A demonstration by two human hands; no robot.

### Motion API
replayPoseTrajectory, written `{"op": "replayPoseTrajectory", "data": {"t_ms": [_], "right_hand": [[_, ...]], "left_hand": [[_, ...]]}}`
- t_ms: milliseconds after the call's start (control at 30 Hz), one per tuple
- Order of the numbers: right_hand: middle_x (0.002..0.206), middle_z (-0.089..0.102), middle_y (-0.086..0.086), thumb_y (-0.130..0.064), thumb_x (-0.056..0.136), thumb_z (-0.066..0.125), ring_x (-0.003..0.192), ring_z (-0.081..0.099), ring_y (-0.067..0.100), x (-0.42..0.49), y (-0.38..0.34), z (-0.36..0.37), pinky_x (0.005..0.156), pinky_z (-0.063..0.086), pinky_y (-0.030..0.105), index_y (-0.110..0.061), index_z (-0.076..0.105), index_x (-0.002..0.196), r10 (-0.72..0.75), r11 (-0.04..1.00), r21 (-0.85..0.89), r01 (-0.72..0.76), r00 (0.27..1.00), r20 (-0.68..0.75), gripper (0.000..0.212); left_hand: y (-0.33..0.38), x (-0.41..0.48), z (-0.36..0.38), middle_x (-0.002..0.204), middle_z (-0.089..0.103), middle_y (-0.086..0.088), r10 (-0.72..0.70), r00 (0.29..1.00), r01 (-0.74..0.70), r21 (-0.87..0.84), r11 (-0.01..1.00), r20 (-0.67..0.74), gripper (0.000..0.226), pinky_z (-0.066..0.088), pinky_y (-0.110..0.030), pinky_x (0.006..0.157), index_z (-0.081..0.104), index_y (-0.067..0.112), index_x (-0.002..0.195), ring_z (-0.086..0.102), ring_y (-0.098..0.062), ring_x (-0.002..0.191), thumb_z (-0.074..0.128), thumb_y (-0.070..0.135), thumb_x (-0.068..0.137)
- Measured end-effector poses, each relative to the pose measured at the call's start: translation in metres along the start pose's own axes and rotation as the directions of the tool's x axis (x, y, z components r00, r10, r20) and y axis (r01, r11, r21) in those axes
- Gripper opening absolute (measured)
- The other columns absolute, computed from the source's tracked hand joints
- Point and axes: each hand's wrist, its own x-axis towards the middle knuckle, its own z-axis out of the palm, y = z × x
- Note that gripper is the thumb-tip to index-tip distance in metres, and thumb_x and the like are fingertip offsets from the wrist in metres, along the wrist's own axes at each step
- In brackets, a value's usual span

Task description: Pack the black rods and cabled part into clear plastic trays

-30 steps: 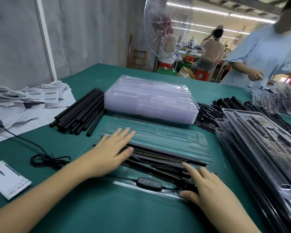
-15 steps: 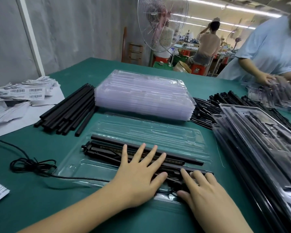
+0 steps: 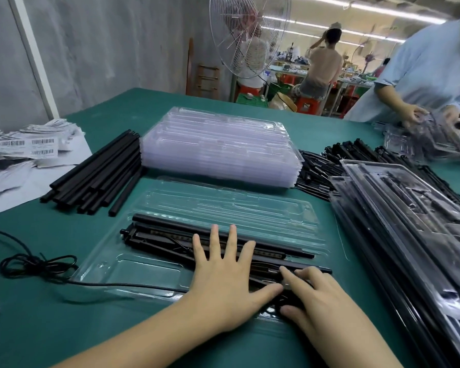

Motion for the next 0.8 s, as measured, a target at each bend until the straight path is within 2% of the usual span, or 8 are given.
{"op": "replayPoseTrajectory", "data": {"t_ms": [100,167,267,367,533,600,700,800], "right_hand": [[0.137,0.029,-0.023,-0.051,0.093,0.043,0.123,0.032,-0.002,0.000,0.012,-0.004,0.094,0.029,0.012,-0.042,0.006,0.147,-0.008,0.996,0.092,0.006,1.000,0.021,0.066],[0.127,0.037,-0.031,-0.051,0.091,0.047,0.106,0.040,-0.009,0.001,0.015,-0.010,0.086,0.031,0.007,-0.045,0.024,0.140,0.033,0.972,0.232,-0.032,0.999,0.000,0.054],[0.107,0.045,-0.029,-0.053,0.087,0.053,0.087,0.040,-0.009,-0.001,0.010,-0.010,0.076,0.031,0.005,-0.046,0.045,0.117,0.073,0.971,0.229,-0.062,0.996,-0.042,0.032],[0.113,0.047,-0.029,-0.053,0.085,0.056,0.086,0.040,-0.007,-0.002,0.003,-0.008,0.080,0.036,0.012,-0.046,0.040,0.118,0.101,0.971,0.223,-0.089,0.994,-0.047,0.037],[0.105,0.049,-0.029,-0.055,0.075,0.067,0.071,0.043,-0.014,0.004,0.011,-0.016,0.071,0.034,0.007,-0.047,0.041,0.118,0.121,0.955,0.264,-0.136,0.990,0.073,0.051],[0.099,0.059,-0.023,-0.054,0.072,0.069,0.068,0.054,-0.009,0.016,0.020,-0.026,0.069,0.044,0.013,-0.041,0.052,0.114,0.150,0.914,0.355,-0.198,0.976,0.156,0.047],[0.091,0.067,-0.002,-0.046,0.087,0.058,0.063,0.065,0.012,0.063,0.036,-0.039,0.060,0.055,0.028,-0.021,0.060,0.109,0.342,0.839,0.448,-0.309,0.940,0.009,0.034],[0.114,0.061,0.019,-0.036,0.096,0.046,0.097,0.063,0.032,0.118,0.050,-0.033,0.088,0.051,0.040,-0.008,0.056,0.109,0.569,0.780,0.292,-0.554,0.821,0.037,0.033]], "left_hand": [[0.000,0.001,0.002,0.154,-0.029,-0.007,0.017,1.000,-0.017,0.017,1.000,0.006,0.089,-0.022,-0.063,0.104,-0.027,0.044,0.141,-0.034,-0.038,0.137,0.004,0.085,0.069],[0.000,0.001,0.002,0.153,-0.030,-0.008,0.025,1.000,-0.025,0.014,1.000,0.006,0.084,-0.024,-0.063,0.103,-0.027,0.048,0.140,-0.035,-0.039,0.136,0.003,0.085,0.071],[0.000,0.001,0.002,0.153,-0.030,-0.008,0.026,1.000,-0.026,0.004,1.000,0.002,0.089,-0.026,-0.062,0.101,-0.024,0.048,0.141,-0.036,-0.038,0.135,-0.004,0.087,0.063],[0.001,0.002,0.002,0.154,-0.029,-0.009,0.027,1.000,-0.027,0.024,0.999,0.002,0.096,-0.025,-0.062,0.101,-0.024,0.048,0.141,-0.035,-0.039,0.136,-0.001,0.090,0.058],[0.001,0.002,0.002,0.154,-0.029,-0.010,0.019,1.000,-0.020,0.055,0.998,0.018,0.095,-0.023,-0.064,0.102,-0.025,0.047,0.141,-0.033,-0.041,0.136,0.006,0.091,0.062],[0.002,0.002,0.003,0.154,-0.029,-0.010,0.023,1.000,-0.024,0.061,0.998,0.021,0.095,-0.023,-0.065,0.102,-0.025,0.046,0.141,-0.033,-0.042,0.136,0.008,0.092,0.064],[0.001,0.004,0.002,0.154,-0.029,-0.010,0.024,1.000,-0.025,0.061,0.998,0.014,0.096,-0.023,-0.064,0.101,-0.026,0.047,0.141,-0.033,-0.042,0.136,0.006,0.092,0.063],[0.001,0.002,0.004,0.154,-0.029,-0.010,0.023,1.000,-0.024,0.060,0.998,0.015,0.097,-0.023,-0.064,0.102,-0.025,0.047,0.141,-0.032,-0.042,0.136,0.004,0.092,0.060]]}}
